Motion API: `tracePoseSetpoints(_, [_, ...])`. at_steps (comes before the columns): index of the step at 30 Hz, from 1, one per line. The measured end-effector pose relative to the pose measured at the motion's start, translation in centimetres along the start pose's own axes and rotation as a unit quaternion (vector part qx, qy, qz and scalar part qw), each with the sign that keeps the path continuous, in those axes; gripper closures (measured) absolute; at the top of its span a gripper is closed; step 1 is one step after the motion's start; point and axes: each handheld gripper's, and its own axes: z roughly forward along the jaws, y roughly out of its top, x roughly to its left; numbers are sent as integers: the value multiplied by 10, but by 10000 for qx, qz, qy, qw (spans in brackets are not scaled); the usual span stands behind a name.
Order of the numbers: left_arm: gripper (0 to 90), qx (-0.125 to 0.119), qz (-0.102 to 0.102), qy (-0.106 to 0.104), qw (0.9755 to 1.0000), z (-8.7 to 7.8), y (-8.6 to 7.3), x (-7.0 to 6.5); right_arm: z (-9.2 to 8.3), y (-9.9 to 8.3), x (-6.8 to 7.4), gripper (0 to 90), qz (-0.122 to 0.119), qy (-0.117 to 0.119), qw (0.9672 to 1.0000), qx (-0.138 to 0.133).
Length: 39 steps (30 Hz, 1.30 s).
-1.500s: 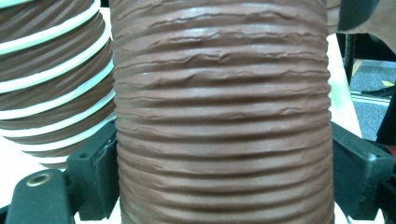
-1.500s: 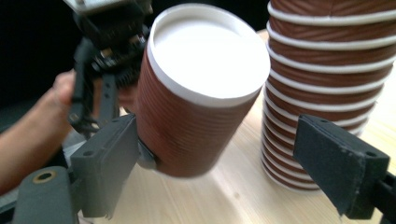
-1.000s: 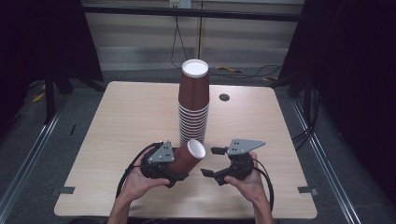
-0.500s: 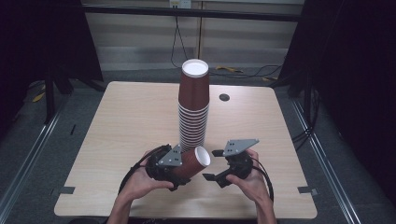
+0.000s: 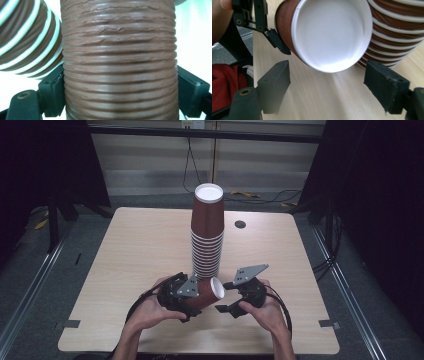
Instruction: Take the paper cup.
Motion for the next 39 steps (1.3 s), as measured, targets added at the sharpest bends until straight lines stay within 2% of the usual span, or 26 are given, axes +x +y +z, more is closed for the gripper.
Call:
tracePoseSetpoints(3, [143,109,20,-10,9999,3,0,-1,4,0,0,195,-82,-28,9998,153])
tracePoseSetpoints(5, [142,231,67,-55,9997,5,1,-1,7,1,0,163,-152,59,9996,229])
tracePoseSetpoints(8, [143,309,117,-57,9994,7,3,-2,10,2,-1,181,-225,-31,9990,373])
tracePoseSetpoints(9, [143,376,174,-32,9991,7,4,-2,11,3,-1,181,-228,11,9987,453])
tracePoseSetpoints(10, [143,487,300,-125,9983,8,6,-2,13,4,-1,180,-264,22,9982,538])
tracePoseSetpoints(11, [142,487,300,-125,9983,8,6,-2,13,4,-1,180,-264,22,9982,538])
tracePoseSetpoints(12, [141,479,285,-144,9983,9,7,-3,14,7,0,179,-282,77,9974,664])
tracePoseSetpoints(14, [139,519,318,-183,9980,11,7,-4,15,8,0,177,-346,93,9975,616])
tracePoseSetpoints(17, [139,466,145,-217,9986,14,5,-8,15,11,0,183,-346,229,9970,649])
tracePoseSetpoints(19, [139,518,228,-300,9979,15,5,-8,18,13,-1,182,-409,318,9960,729])
tracePoseSetpoints(22, [138,568,292,-306,9975,16,5,-8,20,15,1,184,-440,391,9950,807])
tracePoseSetpoints(27, [138,578,370,-349,9970,18,7,-11,25,15,-1,169,-459,581,9937,847])
tracePoseSetpoints(29, [138,598,414,-374,9967,19,8,-13,26,16,-2,175,-490,737,9926,831])
tracePoseSetpoints(32, [138,620,455,-407,9962,20,9,-14,26,17,-2,187,-500,783,9919,865])
tracePoseSetpoints(33, [138,624,405,-418,9964,21,9,-15,27,19,-1,205,-507,801,9912,923])
tracePoseSetpoints(39, [137,660,493,-417,9957,20,8,-14,28,19,-4,216,-519,923,9906,866])
